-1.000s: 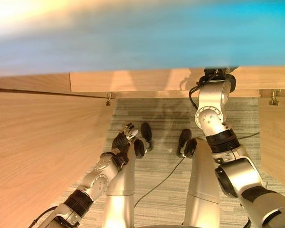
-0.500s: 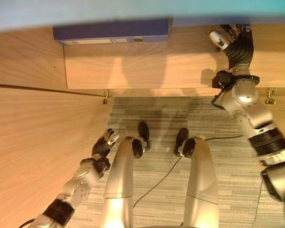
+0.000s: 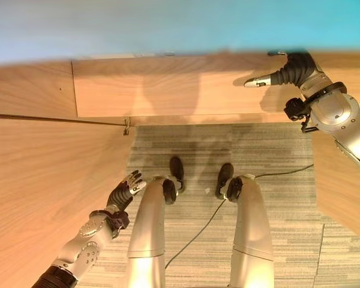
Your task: Put the empty folder in the office cabinet
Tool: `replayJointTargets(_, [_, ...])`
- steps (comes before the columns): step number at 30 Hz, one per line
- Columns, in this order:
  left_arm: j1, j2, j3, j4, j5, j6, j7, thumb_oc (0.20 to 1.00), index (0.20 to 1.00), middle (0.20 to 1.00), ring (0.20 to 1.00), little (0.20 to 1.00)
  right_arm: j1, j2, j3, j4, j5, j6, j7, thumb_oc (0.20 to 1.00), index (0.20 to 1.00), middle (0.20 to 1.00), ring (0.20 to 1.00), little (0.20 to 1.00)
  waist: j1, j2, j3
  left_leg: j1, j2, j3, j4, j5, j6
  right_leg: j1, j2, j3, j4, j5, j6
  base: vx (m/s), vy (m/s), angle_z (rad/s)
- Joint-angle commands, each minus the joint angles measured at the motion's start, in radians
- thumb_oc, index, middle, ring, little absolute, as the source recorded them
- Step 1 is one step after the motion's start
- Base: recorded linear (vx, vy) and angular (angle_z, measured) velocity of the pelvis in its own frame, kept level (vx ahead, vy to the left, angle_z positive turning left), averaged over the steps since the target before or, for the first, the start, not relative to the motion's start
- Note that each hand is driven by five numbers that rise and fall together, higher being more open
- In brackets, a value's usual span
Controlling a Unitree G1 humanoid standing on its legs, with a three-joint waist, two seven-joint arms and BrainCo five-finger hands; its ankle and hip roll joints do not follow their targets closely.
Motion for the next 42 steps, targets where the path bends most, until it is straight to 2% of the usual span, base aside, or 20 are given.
replayJointTargets(1, [0.079,0.041,0.054,-0.087,0.007,-0.017,-0.038,1.0,1.0,1.0,1.0,1.0,-0.106,-0.085,-0.016,-0.135,-0.01,-0.043,0.063,1.0,1.0,1.0,1.0,1.0,0.018,0.005,0.096,-0.02,-0.01,-0.098,-0.034,0.017,-0.034,0.003,-0.04,0.039,-0.128,0.163,0.046,-0.01,-0.009,-0.04])
replayJointTargets(4, [0.075,0.048,0.051,-0.087,0.009,-0.017,-0.05,1.0,1.0,1.0,1.0,1.0,-0.137,-0.103,0.03,-0.151,0.016,-0.056,0.09,1.0,1.0,1.0,1.0,1.0,0.017,0.007,0.093,-0.021,-0.009,-0.097,-0.035,0.019,-0.034,0.002,-0.039,0.039,-0.131,0.166,0.047,0.0,0.0,0.0])
replayJointTargets(5, [0.078,0.067,0.051,-0.094,0.004,-0.019,-0.063,1.0,1.0,1.0,1.0,1.0,-0.186,-0.135,0.1,-0.184,0.019,-0.069,0.129,1.0,1.0,1.0,1.0,1.0,0.018,0.004,0.09,-0.02,-0.008,-0.098,-0.036,0.019,-0.036,0.001,-0.039,0.038,-0.135,0.169,0.049,0.0,0.0,0.0])
replayJointTargets(9, [0.083,0.067,0.058,-0.097,0.0,-0.015,-0.086,1.0,1.0,1.0,1.0,1.0,-0.25,-0.188,0.191,-0.24,-0.028,-0.069,0.185,1.0,1.0,1.0,1.0,1.0,0.012,0.009,0.087,-0.028,-0.009,-0.101,-0.03,0.018,-0.037,-0.005,-0.038,0.037,-0.133,0.168,0.05,0.0,0.005,-0.03])
replayJointTargets(13, [0.084,0.045,0.067,-0.095,-0.002,-0.016,-0.103,1.0,1.0,1.0,1.0,1.0,-0.234,-0.258,0.183,-0.304,-0.059,-0.089,0.223,1.0,1.0,1.0,1.0,1.0,0.0,0.007,0.087,-0.032,-0.007,-0.102,-0.029,0.017,-0.038,-0.008,-0.036,0.033,-0.137,0.169,0.053,0.0,0.0,0.0])
replayJointTargets(16, [0.084,0.014,0.075,-0.086,-0.012,-0.023,-0.123,1.0,1.0,1.0,1.0,1.0,-0.171,-0.323,0.123,-0.388,-0.03,-0.144,0.241,1.0,1.0,1.0,1.0,1.0,-0.019,0.001,0.083,-0.034,-0.005,-0.104,-0.031,0.02,-0.04,-0.005,-0.033,0.025,-0.144,0.17,0.054,0.0,0.0,0.0])
replayJointTargets(17, [0.083,0.014,0.074,-0.086,-0.012,-0.023,-0.124,1.0,1.0,1.0,1.0,1.0,-0.16,-0.325,0.112,-0.39,-0.03,-0.144,0.242,1.0,1.0,1.0,1.0,1.0,-0.018,0.0,0.084,-0.034,-0.005,-0.104,-0.031,0.021,-0.04,-0.005,-0.033,0.025,-0.144,0.17,0.054,0.0,0.0,0.0])
replayJointTargets(19, [0.077,0.01,0.077,-0.072,-0.039,-0.04,-0.139,1.0,1.0,1.0,1.0,1.0,-0.123,-0.4,0.053,-0.427,0.002,-0.196,0.228,1.0,1.0,1.0,1.0,1.0,-0.035,-0.016,0.075,-0.025,-0.004,-0.106,-0.043,0.026,-0.045,0.009,-0.028,0.016,-0.161,0.176,0.055,-0.02,0.002,-0.02])
replayJointTargets(22, [0.063,0.023,0.07,-0.039,-0.064,-0.054,-0.149,1.0,1.0,1.0,1.0,1.0,-0.176,-0.428,0.076,-0.423,0.021,-0.23,0.219,1.0,1.0,1.0,1.0,1.0,-0.037,-0.044,0.065,-0.005,0.003,-0.106,-0.057,0.033,-0.05,0.028,-0.021,0.009,-0.183,0.187,0.055,-0.03,0.018,-0.13])
replayJointTargets(25, [0.035,0.007,0.047,0.039,-0.074,-0.051,-0.163,1.0,1.0,1.0,1.0,1.0,-0.302,-0.391,0.202,-0.412,0.031,-0.24,0.222,1.0,1.0,1.0,1.0,1.0,-0.044,-0.06,0.055,0.043,0.012,-0.102,-0.1,0.046,-0.059,0.084,-0.013,-0.007,-0.233,0.204,0.062,-0.06,0.011,-0.16])
replayJointTargets(27, [0.025,-0.008,0.041,0.07,-0.074,-0.049,-0.164,1.0,1.0,1.0,1.0,1.0,-0.358,-0.374,0.266,-0.407,0.033,-0.24,0.224,1.0,1.0,1.0,1.0,1.0,-0.05,-0.058,0.053,0.065,0.013,-0.1,-0.123,0.051,-0.061,0.109,-0.01,-0.012,-0.257,0.213,0.066,-0.05,0.013,-0.03])
replayJointTargets(30, [-0.024,-0.043,-0.018,0.167,-0.048,-0.025,-0.198,1.0,1.0,1.0,1.0,1.0,-0.45,-0.319,0.392,-0.389,0.052,-0.231,0.244,1.0,1.0,1.0,1.0,1.0,-0.067,-0.064,0.042,0.168,0.023,-0.101,-0.191,0.068,-0.073,0.212,0.003,-0.034,-0.335,0.237,0.076,-0.05,0.008,-0.03])
replayJointTargets(37, [-0.074,-0.106,-0.081,0.354,0.014,0.003,-0.212,1.0,1.0,1.0,1.0,1.0,-0.395,-0.235,0.442,-0.322,0.084,-0.189,0.287,1.0,1.0,1.0,1.0,1.0,-0.08,-0.078,0.018,0.37,0.045,-0.11,-0.346,0.097,-0.097,0.418,0.007,-0.064,-0.521,0.294,0.103,0.0,-0.019,-0.05])
replayJointTargets(42, [-0.054,-0.124,-0.086,0.446,0.052,0.034,-0.231,1.0,1.0,1.0,1.0,1.0,-0.198,-0.141,0.369,-0.18,0.068,-0.107,0.339,1.0,1.0,1.0,1.0,1.0,-0.059,-0.078,0.02,0.551,0.042,-0.121,-0.446,0.116,-0.111,0.6,0.002,-0.087,-0.637,0.32,0.115,0.04,-0.053,-0.01])
